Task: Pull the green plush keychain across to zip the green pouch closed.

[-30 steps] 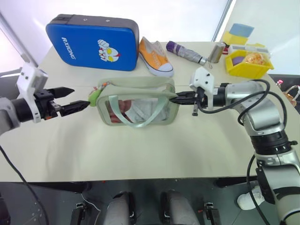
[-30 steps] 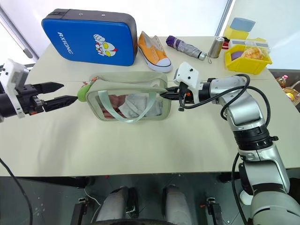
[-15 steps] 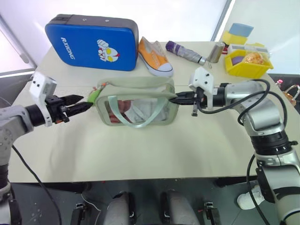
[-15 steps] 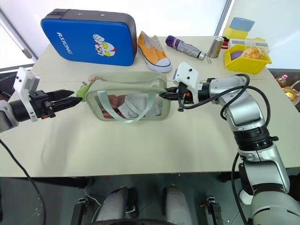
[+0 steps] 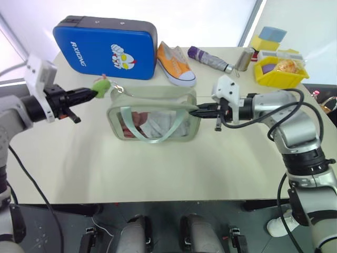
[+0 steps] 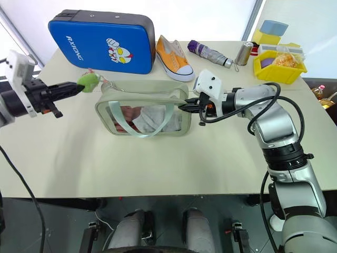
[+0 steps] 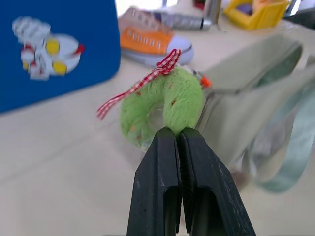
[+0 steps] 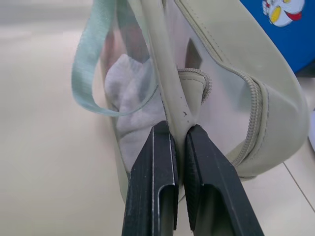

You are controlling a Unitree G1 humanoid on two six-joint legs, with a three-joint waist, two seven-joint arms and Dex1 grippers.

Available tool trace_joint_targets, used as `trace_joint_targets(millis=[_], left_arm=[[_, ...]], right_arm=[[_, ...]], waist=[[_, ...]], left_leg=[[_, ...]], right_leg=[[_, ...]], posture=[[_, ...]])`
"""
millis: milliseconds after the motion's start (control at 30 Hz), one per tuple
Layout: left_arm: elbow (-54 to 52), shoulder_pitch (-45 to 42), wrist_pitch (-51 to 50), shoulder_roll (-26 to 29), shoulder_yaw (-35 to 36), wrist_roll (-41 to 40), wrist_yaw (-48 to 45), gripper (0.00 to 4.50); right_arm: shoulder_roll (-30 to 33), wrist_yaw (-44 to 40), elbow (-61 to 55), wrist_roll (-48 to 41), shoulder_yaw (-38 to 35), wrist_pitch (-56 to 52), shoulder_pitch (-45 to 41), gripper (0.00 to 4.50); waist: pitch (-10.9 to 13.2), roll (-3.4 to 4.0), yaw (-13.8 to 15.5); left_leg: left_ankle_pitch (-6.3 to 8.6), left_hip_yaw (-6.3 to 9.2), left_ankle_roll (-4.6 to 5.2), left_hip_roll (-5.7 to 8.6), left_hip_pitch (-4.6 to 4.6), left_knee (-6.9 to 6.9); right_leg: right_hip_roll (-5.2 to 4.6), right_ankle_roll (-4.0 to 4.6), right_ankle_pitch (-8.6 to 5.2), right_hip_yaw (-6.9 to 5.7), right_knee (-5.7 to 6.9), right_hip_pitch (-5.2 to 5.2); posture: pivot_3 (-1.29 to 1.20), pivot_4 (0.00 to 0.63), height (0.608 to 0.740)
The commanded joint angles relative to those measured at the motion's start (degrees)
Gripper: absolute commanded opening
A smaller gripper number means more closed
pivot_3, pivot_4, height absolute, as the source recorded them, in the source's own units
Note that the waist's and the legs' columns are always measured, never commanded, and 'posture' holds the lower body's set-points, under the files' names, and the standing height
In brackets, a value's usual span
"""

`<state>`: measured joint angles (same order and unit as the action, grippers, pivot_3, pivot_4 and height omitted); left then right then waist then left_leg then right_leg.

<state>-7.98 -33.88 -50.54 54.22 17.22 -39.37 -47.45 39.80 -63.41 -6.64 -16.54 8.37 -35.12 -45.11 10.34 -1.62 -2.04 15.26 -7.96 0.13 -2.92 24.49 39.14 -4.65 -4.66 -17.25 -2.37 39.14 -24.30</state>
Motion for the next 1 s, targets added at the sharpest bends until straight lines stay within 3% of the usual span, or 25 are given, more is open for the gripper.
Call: trace_joint_targets(millis=[33,267,300,367,600,767,1000], left_arm=[[-4.96,-2.43,1.02,-2.29,-4.39,-0.13,0.1,0.05],[-5.56,-3.25,7.47,-3.74,-12.76,7.65,-0.55,0.05],[-4.7,-3.65,8.49,-3.99,-12.88,8.64,-0.15,0.31],[-3.3,-4.9,8.84,-4.25,-11.81,8.21,-0.64,0.95],[-5.79,-2.59,7.54,4.31,-10.44,7.88,-7.87,4.46],[-5.6,3.66,7.87,8.87,-5.17,7.58,-9.73,4.46],[-3.36,5.91,11.61,1.5,-7.3,10.84,-4.1,4.46]], right_arm=[[0.18,0.25,-5.35,-2.95,-1.5,-2.87,-1.63,0.0],[-0.29,1.85,-5.77,-2.52,-1.02,-3.12,-1.07,0.0],[-0.23,1.99,-5.76,-2.43,-1.02,-3.0,-0.97,0.0],[-0.31,2.37,-5.57,-2.41,-1.08,-3.0,-0.91,0.0],[0.06,2.78,-5.16,-1.92,-0.96,-1.71,0.07,0.0],[-0.01,2.81,-4.36,-1.74,-0.78,-0.74,0.09,0.0],[-0.3,2.62,-3.68,-1.74,-0.16,-0.3,-0.81,0.0]], waist=[[0.0,0.0,0.11],[0.0,0.0,0.19],[0.0,0.0,0.21],[0.0,0.0,0.31],[0.0,0.0,0.14],[0.0,0.0,-0.09],[0.0,-0.01,0.97]], left_leg=[[0.0,0.0,0.0,0.0,0.0,0.0],[0.0,0.0,0.0,0.0,0.0,0.0],[0.0,0.0,0.0,0.0,0.0,0.0],[0.0,0.0,0.0,0.01,0.0,0.01],[0.0,0.0,0.0,0.0,0.01,-0.01],[0.0,0.0,0.0,-0.01,0.0,-0.02],[0.0,0.01,0.01,0.0,0.01,0.01]], right_leg=[[0.0,0.0,0.0,0.0,0.0,0.0],[0.06,0.0,0.0,0.01,0.0,-0.01],[0.06,0.0,0.0,0.01,0.0,-0.01],[0.05,0.0,0.0,0.01,-0.01,0.0],[0.07,0.0,0.0,0.0,-0.02,-0.02],[0.06,0.0,0.0,0.0,-0.03,-0.02],[0.06,0.0,0.0,0.0,-0.02,0.0]], posture=[[0.0,0.15,0.74],[0.0,0.15,0.74],[0.0,0.15,0.74],[0.0,0.15,0.74],[0.0,0.15,0.74],[0.0,0.15,0.74],[0.0,0.15,0.74]])
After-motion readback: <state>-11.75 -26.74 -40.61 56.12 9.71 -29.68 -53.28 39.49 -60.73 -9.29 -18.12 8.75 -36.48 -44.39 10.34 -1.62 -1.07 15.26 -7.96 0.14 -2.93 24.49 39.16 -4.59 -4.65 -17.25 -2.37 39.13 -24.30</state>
